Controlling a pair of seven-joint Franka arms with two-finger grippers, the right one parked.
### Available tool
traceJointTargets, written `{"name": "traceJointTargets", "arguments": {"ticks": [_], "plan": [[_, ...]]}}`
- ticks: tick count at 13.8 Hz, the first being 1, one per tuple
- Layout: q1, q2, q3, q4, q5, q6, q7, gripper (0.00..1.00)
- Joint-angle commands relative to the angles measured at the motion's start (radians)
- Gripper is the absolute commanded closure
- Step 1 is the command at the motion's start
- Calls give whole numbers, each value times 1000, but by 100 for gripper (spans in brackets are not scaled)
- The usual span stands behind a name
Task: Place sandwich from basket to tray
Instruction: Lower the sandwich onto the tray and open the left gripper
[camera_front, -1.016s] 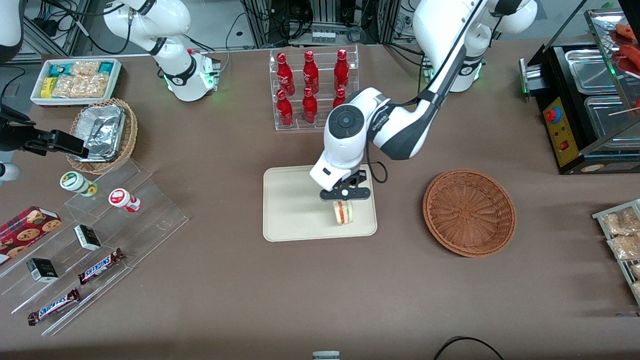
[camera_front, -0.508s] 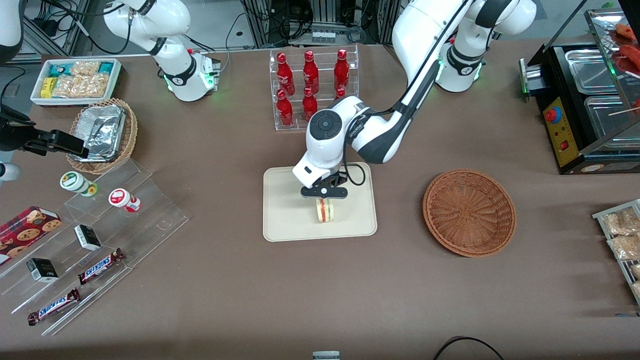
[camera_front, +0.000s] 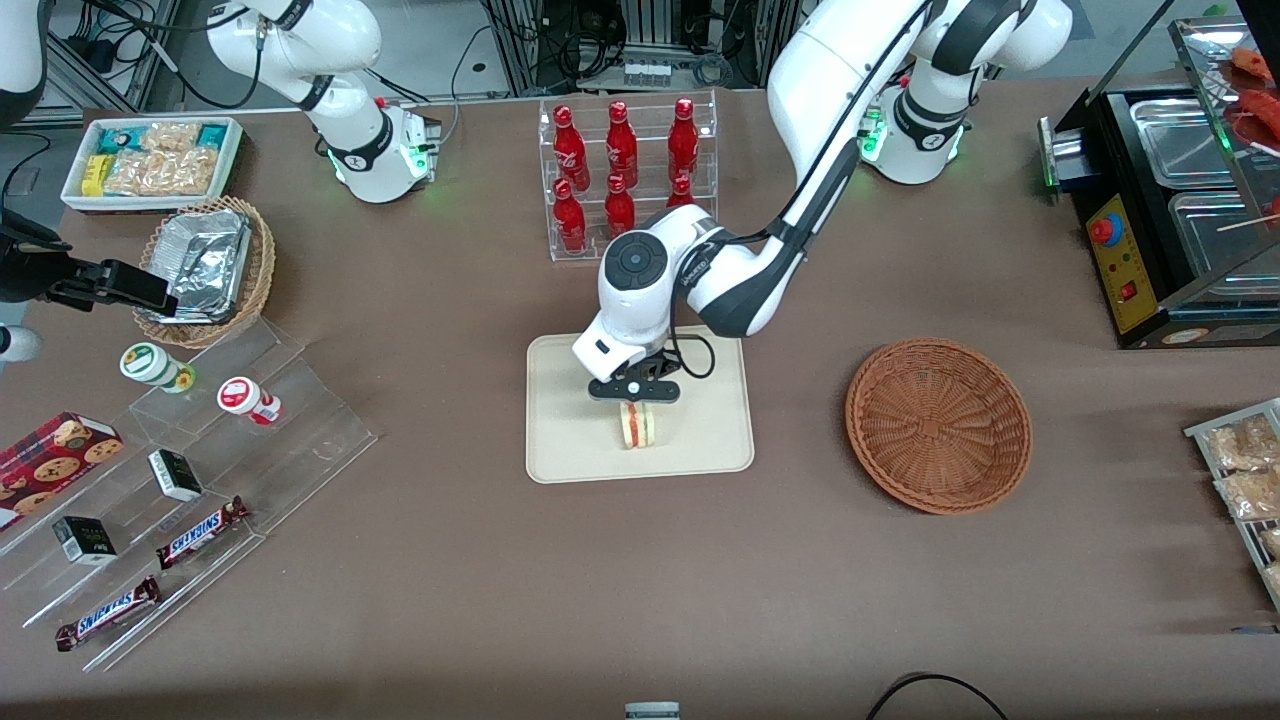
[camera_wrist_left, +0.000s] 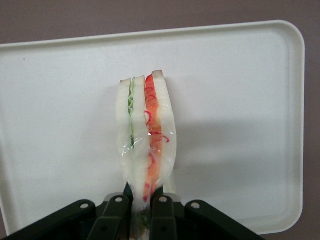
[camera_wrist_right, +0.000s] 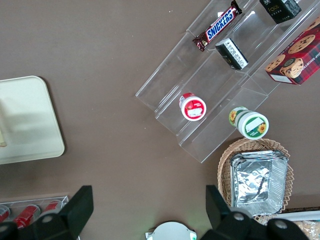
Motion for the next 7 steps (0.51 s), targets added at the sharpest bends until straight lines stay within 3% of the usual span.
{"name": "traceJointTargets", "arguments": {"ticks": [1,4,5,6,7], "plan": [[-19,28,10,36,11,4,-25,100],[-20,36,10,36,11,4,-25,99],[-22,36,10,36,11,2,-26,56],[-23,36,12,36,14,2,-36,1],[-25,31,12,36,14,2,-49,0]]}}
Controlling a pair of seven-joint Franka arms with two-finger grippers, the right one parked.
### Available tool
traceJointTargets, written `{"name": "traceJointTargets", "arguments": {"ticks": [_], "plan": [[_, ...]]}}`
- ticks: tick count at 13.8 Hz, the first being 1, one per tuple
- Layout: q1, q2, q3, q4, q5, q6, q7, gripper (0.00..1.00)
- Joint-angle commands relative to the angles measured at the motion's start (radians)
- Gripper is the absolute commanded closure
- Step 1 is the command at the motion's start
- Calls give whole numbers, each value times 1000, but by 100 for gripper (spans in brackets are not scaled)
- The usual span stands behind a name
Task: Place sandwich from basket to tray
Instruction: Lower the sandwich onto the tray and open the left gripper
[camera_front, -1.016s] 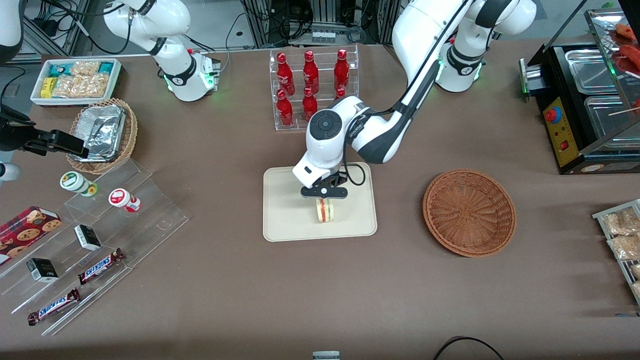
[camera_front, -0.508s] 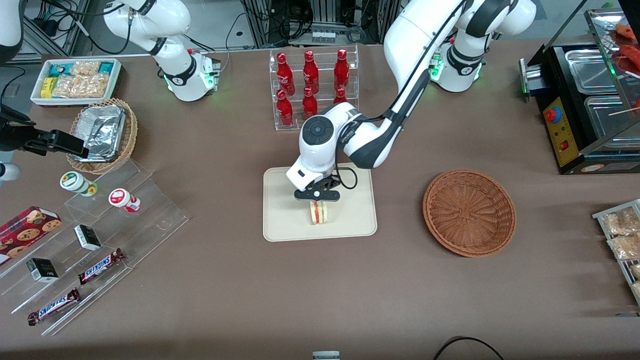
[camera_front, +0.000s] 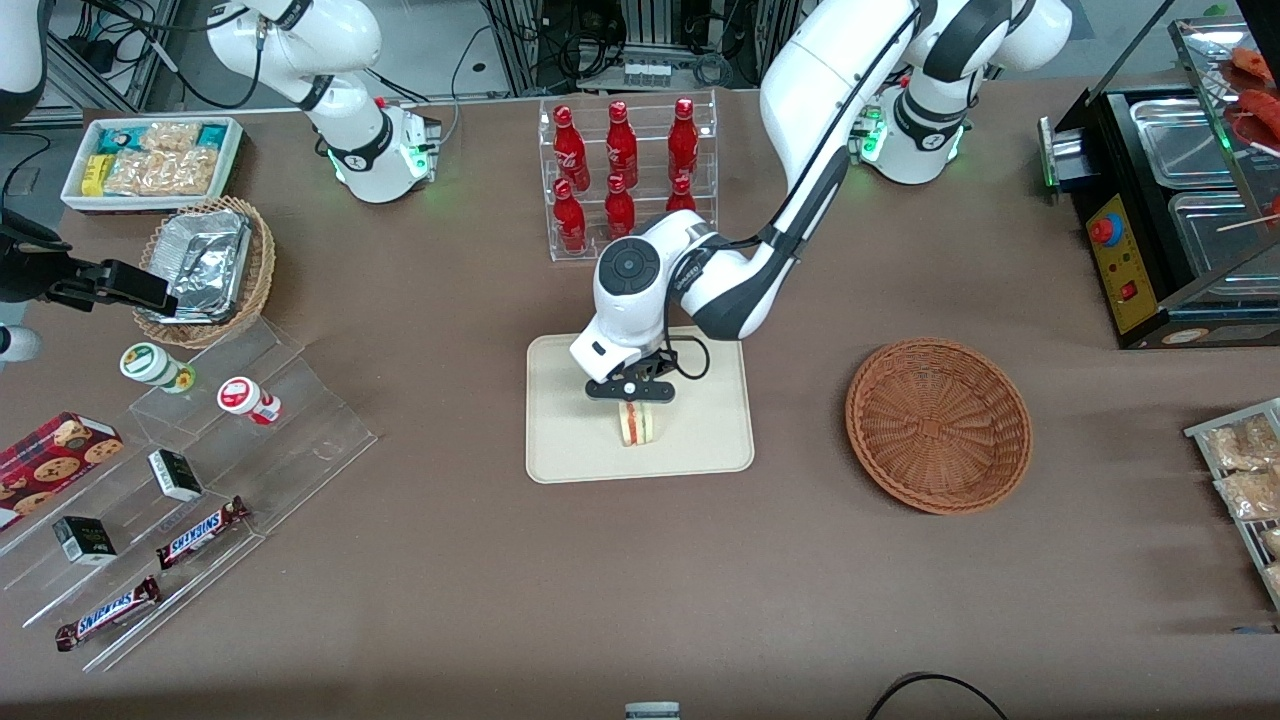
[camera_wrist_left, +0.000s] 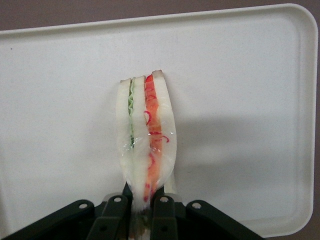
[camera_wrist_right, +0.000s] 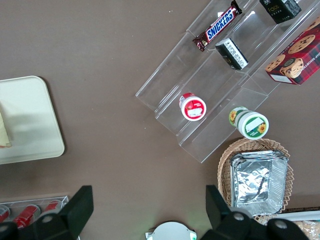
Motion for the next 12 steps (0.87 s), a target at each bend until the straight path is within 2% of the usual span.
{"name": "traceJointTargets", "arguments": {"ticks": [1,4,8,12], "plan": [[-19,3,12,30,15,-1,-58,0],[-16,-43,18,28,17,-25,-84,0],[-6,-179,62,27,14,-118,-135,0],[9,-310,160,17,14,-241,-182,0]]}}
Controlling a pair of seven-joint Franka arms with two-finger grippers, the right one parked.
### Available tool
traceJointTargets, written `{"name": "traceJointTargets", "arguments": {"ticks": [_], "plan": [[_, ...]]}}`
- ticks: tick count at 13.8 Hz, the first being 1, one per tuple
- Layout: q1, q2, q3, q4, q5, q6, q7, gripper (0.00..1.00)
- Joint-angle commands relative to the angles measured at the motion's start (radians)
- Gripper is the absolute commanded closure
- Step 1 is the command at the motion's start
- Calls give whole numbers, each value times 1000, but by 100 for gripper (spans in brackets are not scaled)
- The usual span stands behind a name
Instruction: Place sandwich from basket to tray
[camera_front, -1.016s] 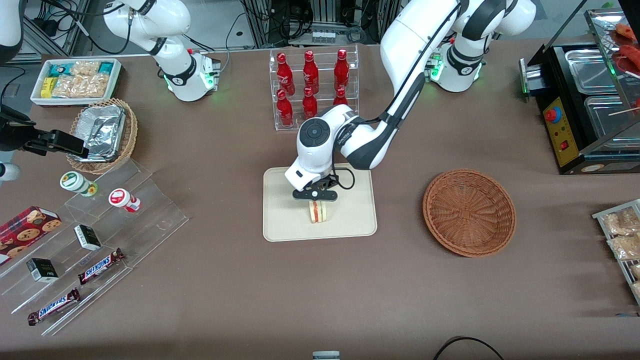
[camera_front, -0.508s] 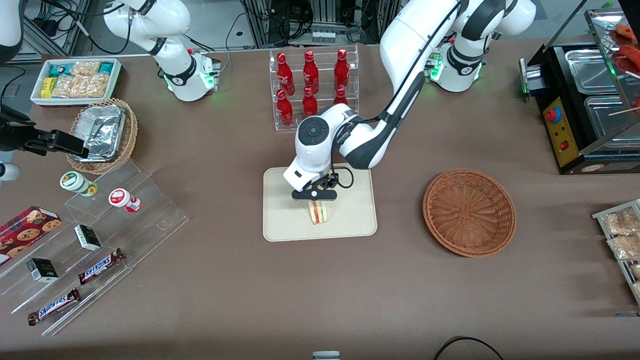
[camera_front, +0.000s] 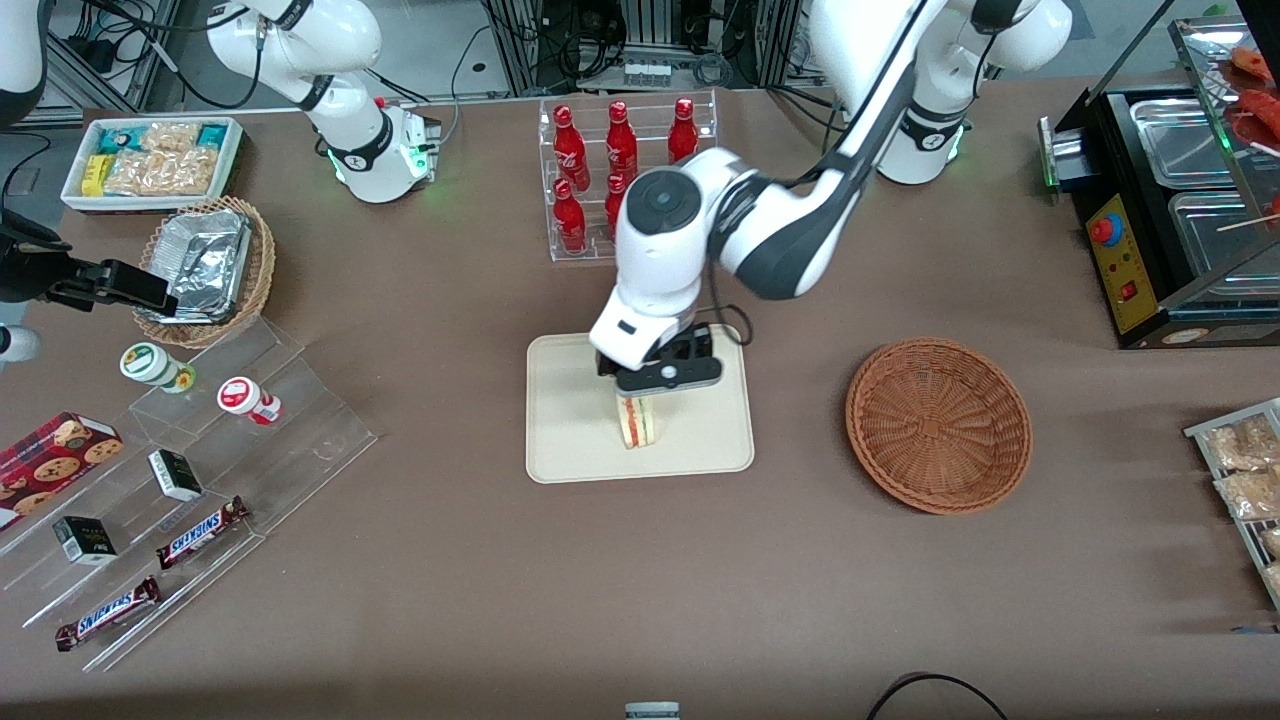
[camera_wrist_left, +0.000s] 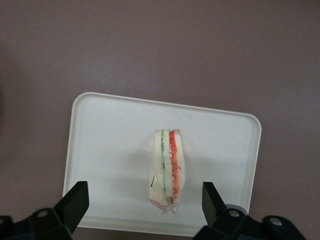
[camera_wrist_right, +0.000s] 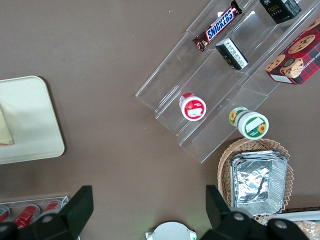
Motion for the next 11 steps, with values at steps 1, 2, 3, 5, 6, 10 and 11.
{"name": "traceJointTargets", "arguments": {"ticks": [1,2,3,5,6,10,11], "plan": [[10,-100,49,-36,16,-122,-21,0],[27,-120,62,-39,16,-162,-18,0],[57,-149,66,-45,16,-182,12,0],[140,-221,66,-68,9,-249,159,0],[177,-251,66,-75,4,-284,225,0],[332,-357,66,-108,1,-363,487,0],[369,-386,66,-136,-2,-363,549,0]]}}
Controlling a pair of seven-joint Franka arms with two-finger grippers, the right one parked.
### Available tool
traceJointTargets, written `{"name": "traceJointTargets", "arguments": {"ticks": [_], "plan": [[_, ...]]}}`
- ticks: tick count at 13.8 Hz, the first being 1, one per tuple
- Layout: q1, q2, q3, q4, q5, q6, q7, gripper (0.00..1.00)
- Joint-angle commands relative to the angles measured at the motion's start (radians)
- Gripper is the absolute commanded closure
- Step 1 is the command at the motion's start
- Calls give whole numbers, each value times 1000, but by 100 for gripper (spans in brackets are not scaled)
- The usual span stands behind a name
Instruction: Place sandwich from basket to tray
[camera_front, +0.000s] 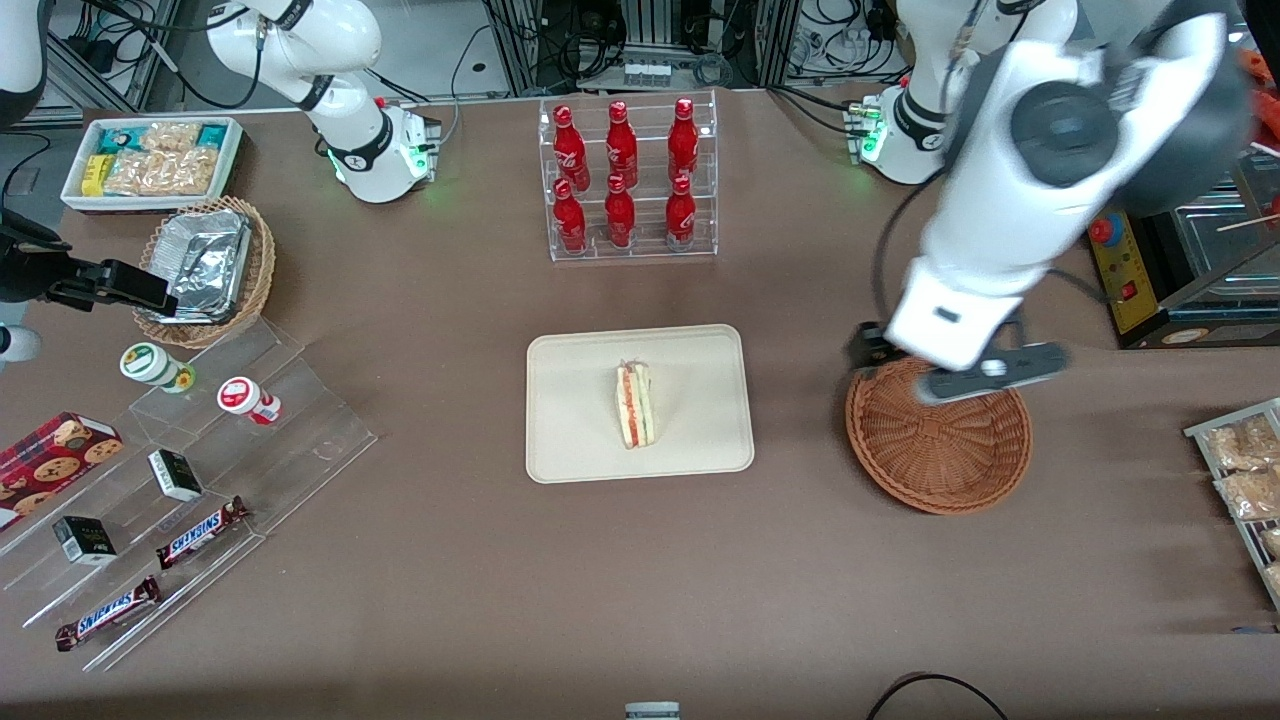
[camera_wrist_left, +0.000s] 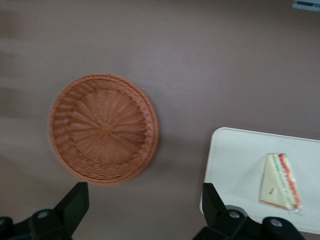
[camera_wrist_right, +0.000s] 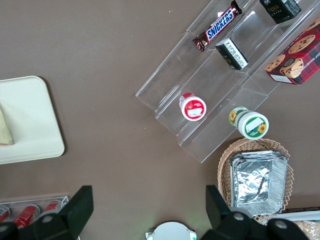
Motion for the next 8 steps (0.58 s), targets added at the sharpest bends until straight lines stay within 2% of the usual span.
{"name": "traceJointTargets", "arguments": {"ticks": [1,4,8], "plan": [[78,-108,-12,-110,-13,0,158,0],[173,-199,-12,-205,-41,5,340,0],[230,-277,-10,-288,-45,8,461,0]]}}
